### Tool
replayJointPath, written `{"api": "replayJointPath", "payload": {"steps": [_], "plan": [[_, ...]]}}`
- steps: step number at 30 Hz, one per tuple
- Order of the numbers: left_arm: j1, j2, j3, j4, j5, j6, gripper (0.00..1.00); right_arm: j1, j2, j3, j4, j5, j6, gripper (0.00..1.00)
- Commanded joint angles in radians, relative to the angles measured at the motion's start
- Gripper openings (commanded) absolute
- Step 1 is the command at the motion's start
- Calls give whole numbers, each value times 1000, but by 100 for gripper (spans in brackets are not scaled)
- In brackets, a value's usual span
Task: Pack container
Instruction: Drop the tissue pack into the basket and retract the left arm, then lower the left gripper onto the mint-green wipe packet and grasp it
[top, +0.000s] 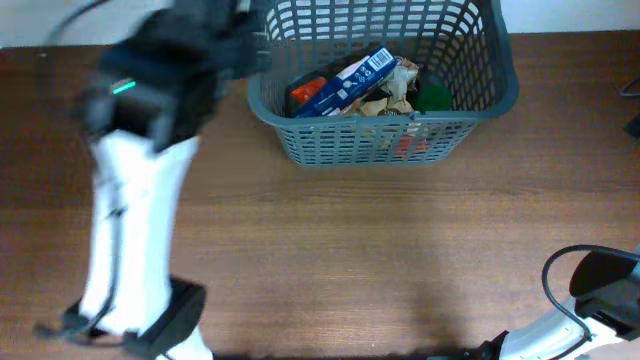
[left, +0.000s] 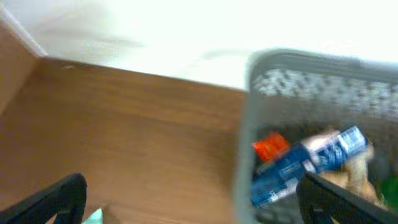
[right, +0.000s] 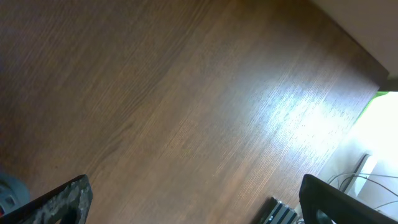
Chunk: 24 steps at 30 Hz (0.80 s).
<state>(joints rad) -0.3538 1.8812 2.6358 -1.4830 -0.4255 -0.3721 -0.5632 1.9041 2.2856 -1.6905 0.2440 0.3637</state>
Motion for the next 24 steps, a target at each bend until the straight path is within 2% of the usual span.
{"api": "replayJointPath", "payload": {"steps": [1, 3, 6, 10, 12, 13, 16, 18, 21, 24], "plan": [[90, -60, 16, -106, -9, -195, 99, 0, 0, -6, 3, -2, 8, 99], [142, -63, 16, -196, -10, -309, 99, 0, 0, -6, 3, -2, 8, 99], [201, -64, -10, -204, 44, -344, 99, 0, 0, -6, 3, -2, 8, 99], [269, -64, -56, -204, 45, -468, 99, 0, 0, -6, 3, -2, 8, 99], [304, -64, -90, -204, 46, -578, 99, 0, 0, -6, 3, -2, 8, 99], [341, -64, -126, -204, 68, -715, 99, 0, 0, -6, 3, -2, 8, 99], [427, -64, -203, -204, 206, -1000, 99, 0, 0, -6, 3, -2, 8, 99], [478, -64, -258, -191, 293, -1109, 99, 0, 0, -6, 3, -2, 8, 99], [528, -64, -340, -175, 365, -1119, 99, 0, 0, -6, 3, -2, 8, 99], [548, -64, -419, -193, 319, -1121, 99, 0, 0, -6, 3, -2, 8, 99]]}}
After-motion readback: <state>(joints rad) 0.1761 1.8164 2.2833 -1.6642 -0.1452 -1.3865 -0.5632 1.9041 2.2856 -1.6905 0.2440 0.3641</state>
